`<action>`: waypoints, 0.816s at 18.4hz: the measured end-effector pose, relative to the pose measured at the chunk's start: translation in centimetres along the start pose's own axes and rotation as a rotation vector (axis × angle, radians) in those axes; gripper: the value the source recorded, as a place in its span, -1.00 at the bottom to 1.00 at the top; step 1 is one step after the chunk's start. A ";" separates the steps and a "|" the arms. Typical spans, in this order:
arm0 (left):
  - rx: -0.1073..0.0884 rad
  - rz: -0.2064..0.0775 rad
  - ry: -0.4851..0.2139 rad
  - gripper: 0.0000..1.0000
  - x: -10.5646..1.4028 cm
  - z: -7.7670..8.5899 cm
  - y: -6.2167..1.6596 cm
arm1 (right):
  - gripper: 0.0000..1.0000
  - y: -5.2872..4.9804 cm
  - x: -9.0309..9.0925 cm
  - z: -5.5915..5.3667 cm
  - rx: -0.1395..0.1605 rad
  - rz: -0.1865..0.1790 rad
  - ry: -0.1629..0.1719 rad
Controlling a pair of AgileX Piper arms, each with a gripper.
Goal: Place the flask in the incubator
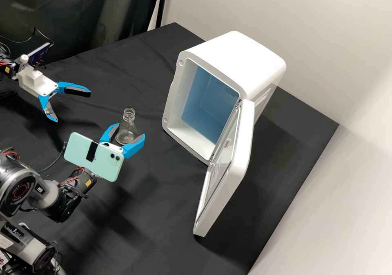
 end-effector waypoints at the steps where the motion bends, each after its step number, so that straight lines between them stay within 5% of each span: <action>1: 0.000 0.000 0.000 1.00 0.0 0.0 0.00 | -1.00 0.0 0.0 0.0 0.000 0.000 0.000; 15: -0.014 -0.002 -0.010 1.00 0.1 0.2 -0.02 | -1.00 0.1 0.0 -0.1 -0.002 0.003 0.007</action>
